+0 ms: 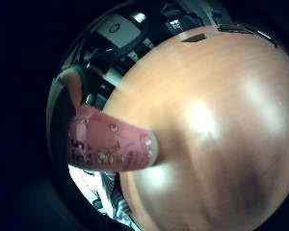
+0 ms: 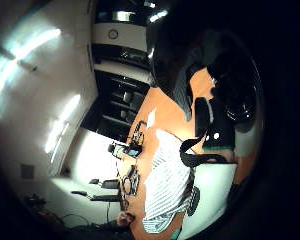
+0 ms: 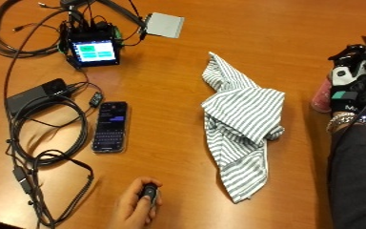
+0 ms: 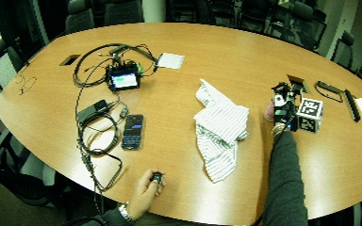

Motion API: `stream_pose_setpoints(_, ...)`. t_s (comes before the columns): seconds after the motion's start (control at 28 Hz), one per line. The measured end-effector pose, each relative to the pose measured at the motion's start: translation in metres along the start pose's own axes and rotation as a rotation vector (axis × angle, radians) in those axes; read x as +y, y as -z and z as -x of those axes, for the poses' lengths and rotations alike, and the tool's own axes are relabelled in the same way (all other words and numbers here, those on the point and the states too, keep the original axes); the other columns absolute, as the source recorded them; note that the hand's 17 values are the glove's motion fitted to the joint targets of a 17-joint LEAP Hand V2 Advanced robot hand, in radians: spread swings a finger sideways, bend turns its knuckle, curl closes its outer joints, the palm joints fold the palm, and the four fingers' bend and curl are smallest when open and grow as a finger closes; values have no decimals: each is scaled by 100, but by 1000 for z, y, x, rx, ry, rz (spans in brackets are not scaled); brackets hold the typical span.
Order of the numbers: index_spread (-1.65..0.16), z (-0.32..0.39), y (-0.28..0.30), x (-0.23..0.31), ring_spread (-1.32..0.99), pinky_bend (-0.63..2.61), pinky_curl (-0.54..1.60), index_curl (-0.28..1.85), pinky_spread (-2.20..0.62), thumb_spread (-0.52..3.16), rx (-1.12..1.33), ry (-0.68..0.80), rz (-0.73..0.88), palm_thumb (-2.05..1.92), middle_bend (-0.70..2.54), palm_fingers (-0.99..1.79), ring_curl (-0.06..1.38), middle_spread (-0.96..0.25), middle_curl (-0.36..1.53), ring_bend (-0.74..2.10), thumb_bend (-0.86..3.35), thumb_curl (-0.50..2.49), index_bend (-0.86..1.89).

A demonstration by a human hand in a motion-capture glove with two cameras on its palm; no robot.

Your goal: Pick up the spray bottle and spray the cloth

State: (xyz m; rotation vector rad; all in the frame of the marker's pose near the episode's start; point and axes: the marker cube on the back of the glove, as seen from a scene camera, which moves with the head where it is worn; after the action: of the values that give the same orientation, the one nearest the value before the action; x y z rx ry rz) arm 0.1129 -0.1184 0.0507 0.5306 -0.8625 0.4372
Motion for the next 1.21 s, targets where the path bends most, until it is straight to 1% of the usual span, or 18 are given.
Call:
stream_pose_setpoints(0.07,-29,-2,1,-2,-14,16,24,34,6,116,-25,28,-20,84,34,107,30,-15,38,35,26,33,30)
stream_pose_setpoints(0.14,-28,-4,2,-5,-15,30,29,34,-4,116,-46,66,-47,85,31,121,34,-16,38,42,25,34,21)
stream_pose_setpoints(0.29,-28,-5,5,-7,-18,37,34,35,-15,123,-24,160,-105,84,36,129,37,-19,41,46,24,35,16)
stream_pose_setpoints(0.5,-28,-14,16,-6,-20,44,37,36,-22,129,-12,287,-207,80,39,132,41,-21,44,55,21,36,14)
stream_pose_setpoints(0.68,-28,-19,16,1,-20,48,38,36,-26,133,-25,302,-217,79,41,132,43,-22,46,59,19,36,14)
stream_pose_setpoints(0.75,-28,-10,-6,11,-20,50,38,37,-27,134,-22,308,-166,78,41,132,44,-23,46,60,19,36,15)
stream_pose_setpoints(0.86,-28,20,-69,48,-20,51,39,38,-29,137,-39,323,10,79,42,131,44,-22,47,61,18,36,15)
stream_pose_setpoints(0.93,-28,33,-97,63,-20,51,39,38,-29,139,-47,354,118,80,43,131,45,-22,48,61,19,37,16)
stream_pose_setpoints(1.04,-28,45,-103,69,-20,52,39,39,-30,141,-25,412,235,81,43,129,45,-22,48,61,20,37,16)
stream_pose_setpoints(1.21,-28,79,-85,65,-19,53,39,40,-30,144,93,555,367,82,44,129,45,-21,49,62,20,38,16)
